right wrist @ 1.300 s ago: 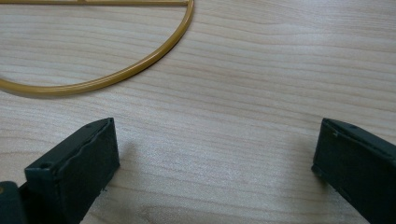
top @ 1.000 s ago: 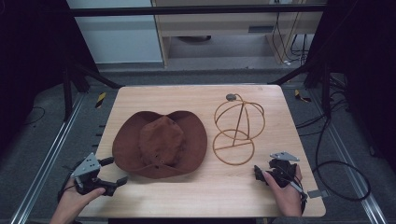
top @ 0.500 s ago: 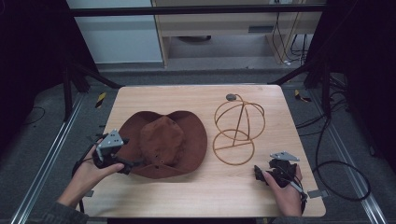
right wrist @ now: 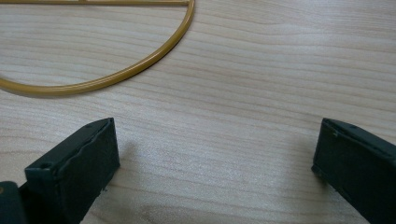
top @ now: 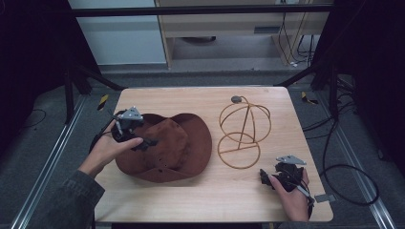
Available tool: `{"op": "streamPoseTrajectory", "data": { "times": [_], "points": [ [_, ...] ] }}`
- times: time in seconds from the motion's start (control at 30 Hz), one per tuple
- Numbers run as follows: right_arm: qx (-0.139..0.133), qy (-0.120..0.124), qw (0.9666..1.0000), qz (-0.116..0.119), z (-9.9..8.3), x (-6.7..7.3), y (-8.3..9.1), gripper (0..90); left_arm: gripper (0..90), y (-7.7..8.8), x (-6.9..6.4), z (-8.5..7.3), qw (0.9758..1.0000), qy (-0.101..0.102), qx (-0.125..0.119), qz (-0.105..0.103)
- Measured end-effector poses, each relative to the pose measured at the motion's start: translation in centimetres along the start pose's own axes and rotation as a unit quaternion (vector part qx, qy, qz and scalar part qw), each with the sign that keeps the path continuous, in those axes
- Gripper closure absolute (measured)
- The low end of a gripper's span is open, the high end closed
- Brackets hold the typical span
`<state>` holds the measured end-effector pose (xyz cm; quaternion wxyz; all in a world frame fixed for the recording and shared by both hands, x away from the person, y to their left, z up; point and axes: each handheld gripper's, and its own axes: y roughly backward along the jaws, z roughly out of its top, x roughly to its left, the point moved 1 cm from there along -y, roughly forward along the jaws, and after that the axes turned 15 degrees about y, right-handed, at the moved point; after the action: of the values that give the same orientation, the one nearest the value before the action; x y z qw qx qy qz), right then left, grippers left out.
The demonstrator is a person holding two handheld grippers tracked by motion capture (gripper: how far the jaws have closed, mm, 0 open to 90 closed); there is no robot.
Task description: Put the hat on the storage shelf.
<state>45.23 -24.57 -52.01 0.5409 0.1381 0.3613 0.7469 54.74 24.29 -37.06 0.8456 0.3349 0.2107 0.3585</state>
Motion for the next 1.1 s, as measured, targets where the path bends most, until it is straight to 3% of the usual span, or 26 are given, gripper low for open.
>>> {"op": "streamPoseTrajectory", "data": {
  "times": [0.3, 0.47, 0.83, 1.0, 1.1],
  "points": [
    [-0.002, 0.004, 1.0000, 0.001, 0.0, -0.1, 0.0, 0.5, 4.9, -1.0, -0.7, 1.7, 0.9993, -0.024, 0.028, 0.011],
    [-0.002, 0.004, 1.0000, 0.001, 0.0, -0.1, 0.0, 0.5, 4.9, -1.6, -0.7, 1.9, 0.9986, -0.027, 0.043, 0.015],
    [-0.002, 0.004, 1.0000, 0.001, 0.0, -0.1, 0.0, 0.5, 4.8, -2.0, -0.1, 2.2, 0.9983, -0.021, 0.047, 0.028],
    [-0.002, 0.004, 1.0000, 0.001, 0.0, -0.1, 0.0, 0.5, 5.1, -2.6, -0.3, 2.3, 0.9973, -0.034, 0.058, 0.030],
    [-0.002, 0.004, 1.0000, 0.001, 0.0, -0.1, 0.0, 0.5, 5.1, -3.1, -0.4, 2.3, 0.9972, -0.031, 0.062, 0.029]
  ]
}}
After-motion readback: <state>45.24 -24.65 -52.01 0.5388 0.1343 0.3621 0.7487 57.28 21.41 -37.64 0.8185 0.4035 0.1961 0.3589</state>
